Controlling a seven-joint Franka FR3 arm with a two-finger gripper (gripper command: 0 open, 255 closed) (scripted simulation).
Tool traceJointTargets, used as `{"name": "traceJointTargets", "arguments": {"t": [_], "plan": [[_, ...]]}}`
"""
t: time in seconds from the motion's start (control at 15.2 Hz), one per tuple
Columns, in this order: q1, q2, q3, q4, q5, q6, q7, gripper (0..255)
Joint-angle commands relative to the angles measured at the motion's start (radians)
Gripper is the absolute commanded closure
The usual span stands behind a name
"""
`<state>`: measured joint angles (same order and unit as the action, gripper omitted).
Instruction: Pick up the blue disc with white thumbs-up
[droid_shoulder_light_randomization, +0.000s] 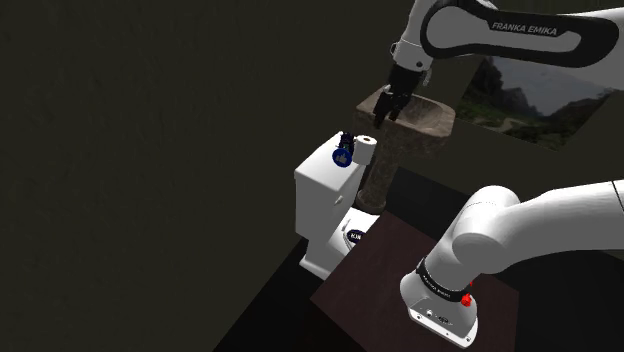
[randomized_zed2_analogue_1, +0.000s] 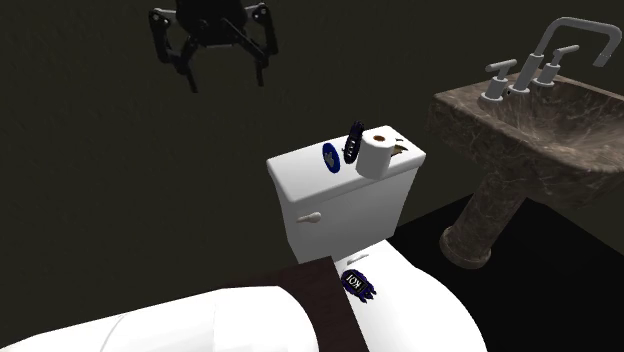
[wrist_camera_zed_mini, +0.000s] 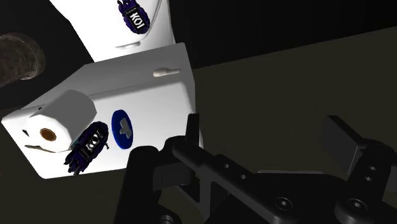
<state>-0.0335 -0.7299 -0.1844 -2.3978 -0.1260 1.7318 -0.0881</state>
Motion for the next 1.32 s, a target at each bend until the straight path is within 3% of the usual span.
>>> {"name": "traceJointTargets", "arguments": {"t": [0.0, 0.4, 0.73, 0.99, 1.25], "plan": [[-0.003, 0.041, -0.039, -0.013, -0.016, 0.061, -0.043, 0], [0.0, 0.203, -0.152, -0.018, -0.035, 0.242, -0.167, 0], [0.018, 0.373, -0.246, 0.019, -0.007, 0.383, -0.286, 0], [0.039, 0.53, -0.316, 0.075, 0.06, 0.48, -0.403, 0], [0.048, 0.704, -0.366, 0.155, 0.177, 0.554, -0.544, 0]]}}
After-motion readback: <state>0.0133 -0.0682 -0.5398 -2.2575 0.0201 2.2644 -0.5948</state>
